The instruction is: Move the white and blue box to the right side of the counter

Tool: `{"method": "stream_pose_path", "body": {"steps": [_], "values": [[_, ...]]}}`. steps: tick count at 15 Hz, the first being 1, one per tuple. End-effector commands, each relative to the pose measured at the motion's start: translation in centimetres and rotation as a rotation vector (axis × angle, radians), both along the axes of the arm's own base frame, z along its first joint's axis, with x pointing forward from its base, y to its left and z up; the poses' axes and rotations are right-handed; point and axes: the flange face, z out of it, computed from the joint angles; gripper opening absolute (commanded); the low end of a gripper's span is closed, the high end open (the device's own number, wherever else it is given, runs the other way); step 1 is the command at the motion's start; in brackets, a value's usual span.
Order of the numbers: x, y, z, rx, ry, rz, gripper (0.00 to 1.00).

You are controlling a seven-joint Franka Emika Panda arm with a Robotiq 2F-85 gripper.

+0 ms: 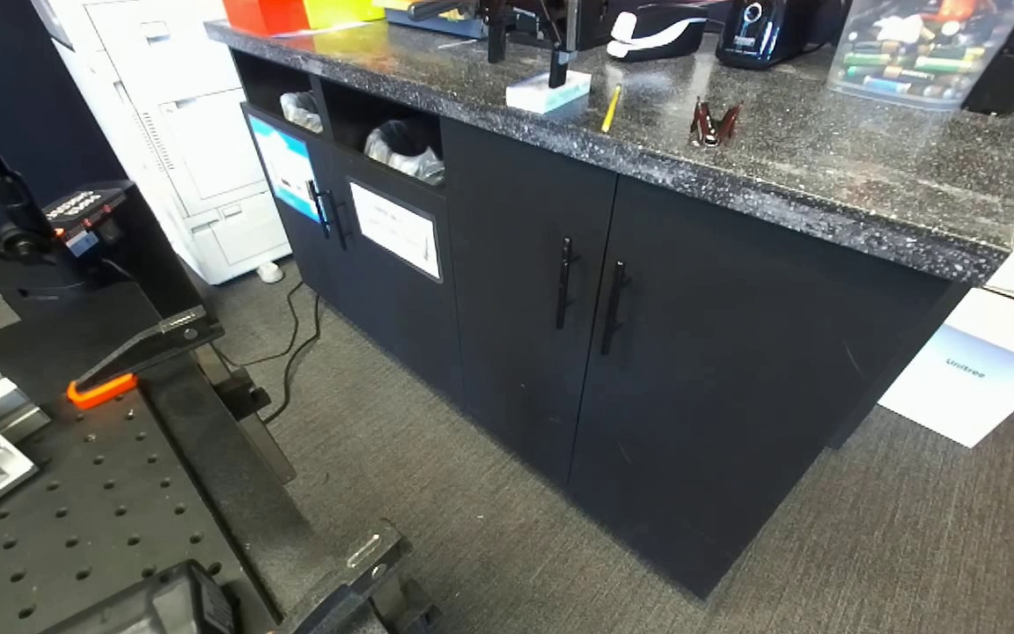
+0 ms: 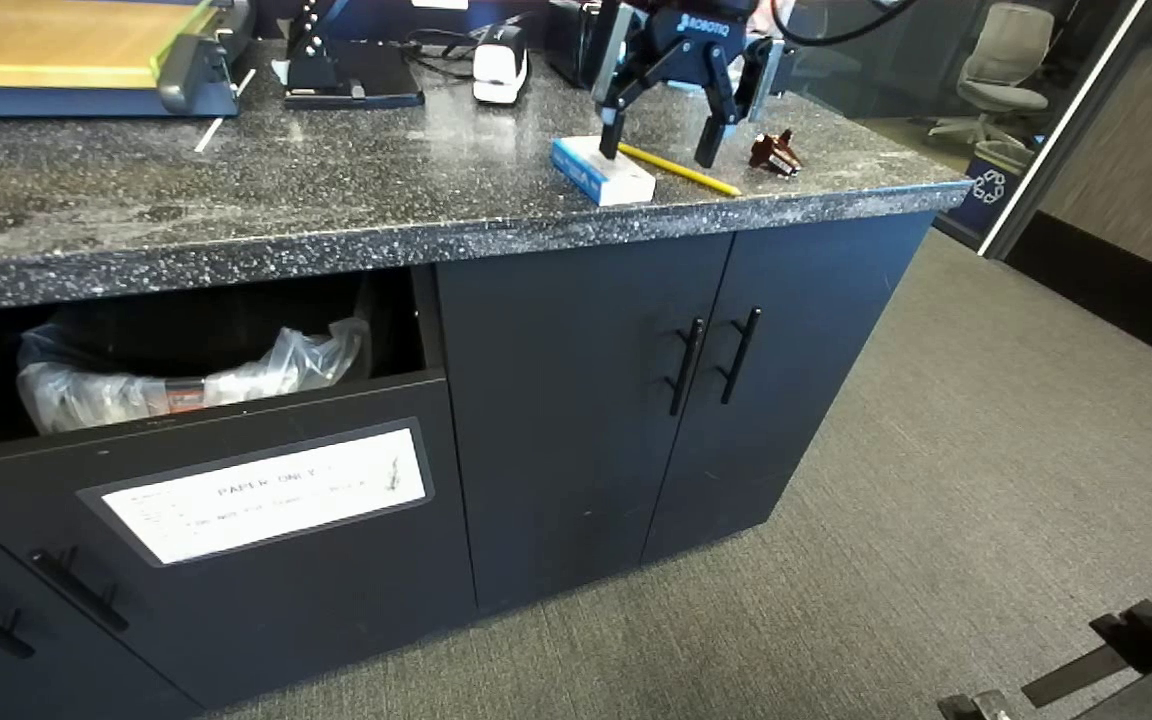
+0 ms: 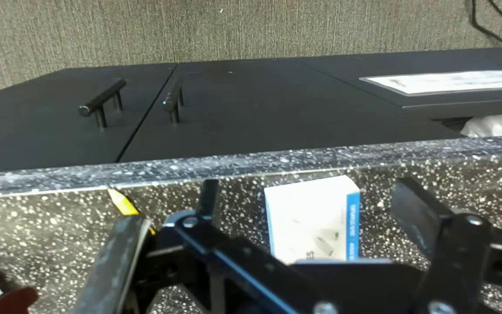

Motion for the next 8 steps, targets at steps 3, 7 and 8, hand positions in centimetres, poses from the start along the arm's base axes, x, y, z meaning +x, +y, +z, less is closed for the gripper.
{"method": "stream_pose_path", "body": {"steps": [3, 7, 8], "values": [[3.7, 2.5, -2.0, -0.068, -0.041, -0.041, 1.00], [4.6, 2.9, -3.5, -0.074, -0.025, -0.047, 0.75], [4.7, 3.1, -3.9, -0.072, -0.017, -0.045, 0.74]]}}
